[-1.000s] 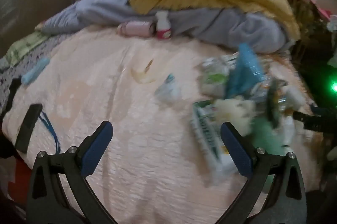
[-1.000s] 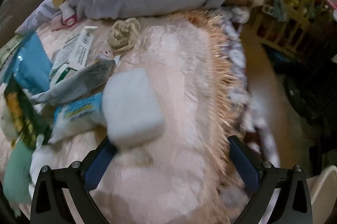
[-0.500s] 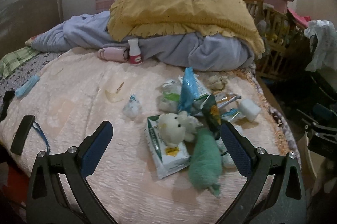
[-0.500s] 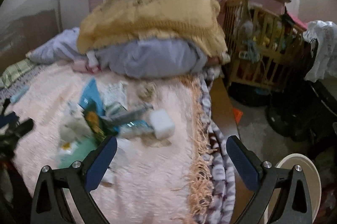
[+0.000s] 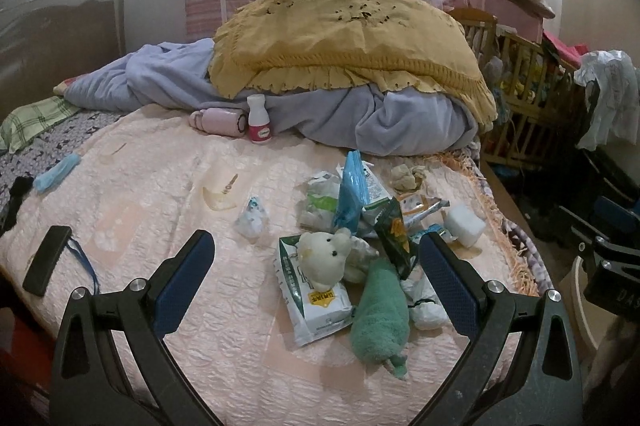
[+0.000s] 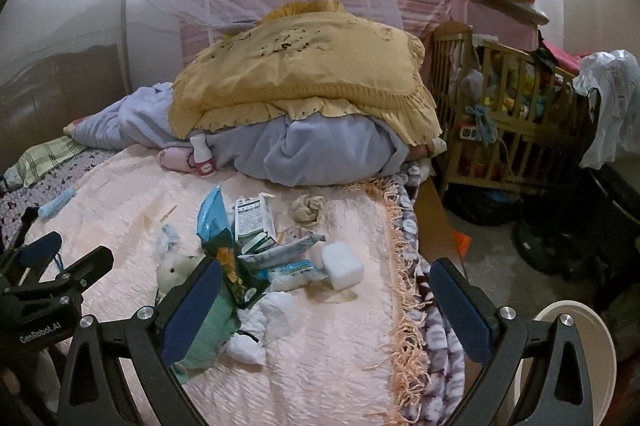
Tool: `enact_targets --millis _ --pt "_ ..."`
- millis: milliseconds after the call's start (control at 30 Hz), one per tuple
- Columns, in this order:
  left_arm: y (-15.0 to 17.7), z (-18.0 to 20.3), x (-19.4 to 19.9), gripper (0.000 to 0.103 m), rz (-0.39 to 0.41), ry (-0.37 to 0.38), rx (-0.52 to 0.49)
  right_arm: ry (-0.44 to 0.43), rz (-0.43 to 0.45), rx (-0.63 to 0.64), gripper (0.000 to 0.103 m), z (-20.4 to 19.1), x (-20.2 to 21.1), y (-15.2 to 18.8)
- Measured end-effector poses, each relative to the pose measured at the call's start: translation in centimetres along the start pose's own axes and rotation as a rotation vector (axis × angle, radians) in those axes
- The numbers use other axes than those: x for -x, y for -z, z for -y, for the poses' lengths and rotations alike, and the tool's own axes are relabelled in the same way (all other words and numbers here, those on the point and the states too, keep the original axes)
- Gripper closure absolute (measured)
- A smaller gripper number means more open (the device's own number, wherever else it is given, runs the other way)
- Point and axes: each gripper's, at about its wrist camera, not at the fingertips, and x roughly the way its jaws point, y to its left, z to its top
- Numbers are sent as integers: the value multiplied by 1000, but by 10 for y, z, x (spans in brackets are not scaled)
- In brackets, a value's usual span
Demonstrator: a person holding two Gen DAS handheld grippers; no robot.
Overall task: Collect trash
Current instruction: 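Move both tools toward the pile of wrappers and toys on the bed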
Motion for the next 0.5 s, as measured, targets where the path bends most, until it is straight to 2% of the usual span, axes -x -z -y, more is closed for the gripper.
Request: enact_targets --millis 500 --pt "0 -1 -1 1 1 -17 5 -15 -12 16 0 -6 2 1"
